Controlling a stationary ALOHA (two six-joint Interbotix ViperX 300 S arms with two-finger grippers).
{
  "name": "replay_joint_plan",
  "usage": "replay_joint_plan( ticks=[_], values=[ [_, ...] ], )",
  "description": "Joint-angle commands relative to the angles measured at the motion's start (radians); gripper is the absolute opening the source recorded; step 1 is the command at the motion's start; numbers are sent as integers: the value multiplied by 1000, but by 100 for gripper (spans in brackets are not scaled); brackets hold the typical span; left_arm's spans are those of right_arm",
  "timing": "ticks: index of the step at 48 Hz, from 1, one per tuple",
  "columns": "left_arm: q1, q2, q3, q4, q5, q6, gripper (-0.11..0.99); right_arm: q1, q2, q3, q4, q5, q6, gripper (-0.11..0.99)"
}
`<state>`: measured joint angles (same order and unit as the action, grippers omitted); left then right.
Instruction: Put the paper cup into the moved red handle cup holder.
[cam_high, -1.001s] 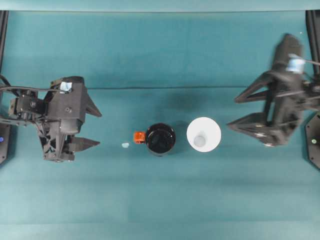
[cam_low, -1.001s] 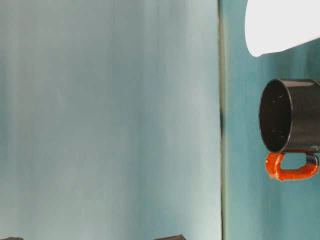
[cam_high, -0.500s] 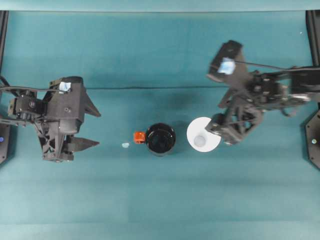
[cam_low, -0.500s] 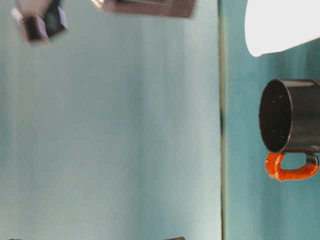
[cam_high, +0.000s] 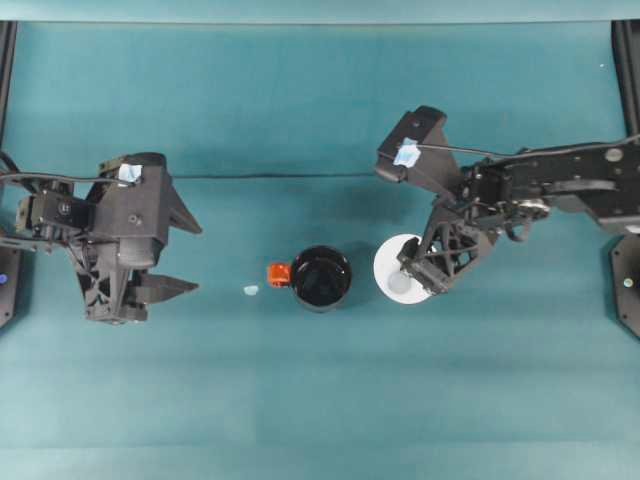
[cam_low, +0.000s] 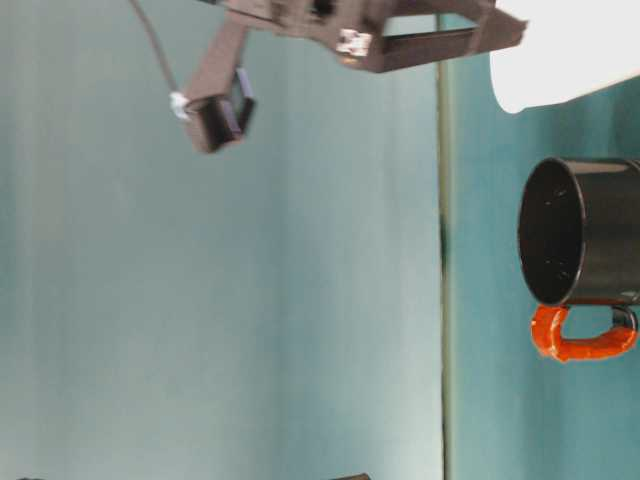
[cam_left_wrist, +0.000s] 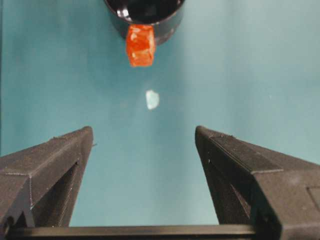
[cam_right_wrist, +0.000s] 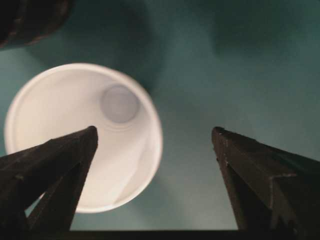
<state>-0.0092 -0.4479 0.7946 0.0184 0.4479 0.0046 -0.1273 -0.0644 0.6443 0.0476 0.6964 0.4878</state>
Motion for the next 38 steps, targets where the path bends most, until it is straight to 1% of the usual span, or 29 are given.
replay_joint_plan(
  ticks=[1, 3, 11, 20, 22, 24, 27, 30, 32, 33, 35, 37, 38],
  values=[
    [-2, -6, -12, 2, -5, -2, 89, -11, 31, -5, 3, -8, 8, 85],
    [-2, -6, -12, 3, -5, -2, 89, -12, 37, -5, 3, -9, 6, 85],
    [-2, -5, -12, 2, -5, -6, 89, -12, 52, -5, 3, -12, 6, 85],
    [-2, -5, -11, 3, -5, -17, 89, -12, 52, -11, 3, -21, 8, 84],
    [-2, -5, -11, 2, -5, -17, 89, -12, 52, -11, 5, -23, 8, 82],
    [-2, -5, -12, 2, -5, -17, 89, -12, 54, -12, 9, -25, 8, 79],
    [-2, -5, -12, 2, -5, -17, 89, -12, 55, -15, 18, -25, 6, 71],
    [-2, -5, -11, 3, -5, -17, 89, -12, 55, -18, 25, -23, 6, 58],
    [-2, -5, -11, 2, -5, -17, 89, -11, 55, -18, 28, -21, 6, 47],
    [-2, -5, -11, 3, -5, -17, 89, -11, 55, -20, 28, -21, 6, 42],
    [-2, -5, -12, 2, -5, -17, 89, -8, 54, -21, 28, -20, 6, 29],
    [-2, -5, -11, 3, -5, -17, 89, -6, 54, -21, 28, -21, 6, 19],
    [-2, -5, -12, 2, -5, -17, 89, -6, 55, -21, 28, -21, 6, 14]
  ],
)
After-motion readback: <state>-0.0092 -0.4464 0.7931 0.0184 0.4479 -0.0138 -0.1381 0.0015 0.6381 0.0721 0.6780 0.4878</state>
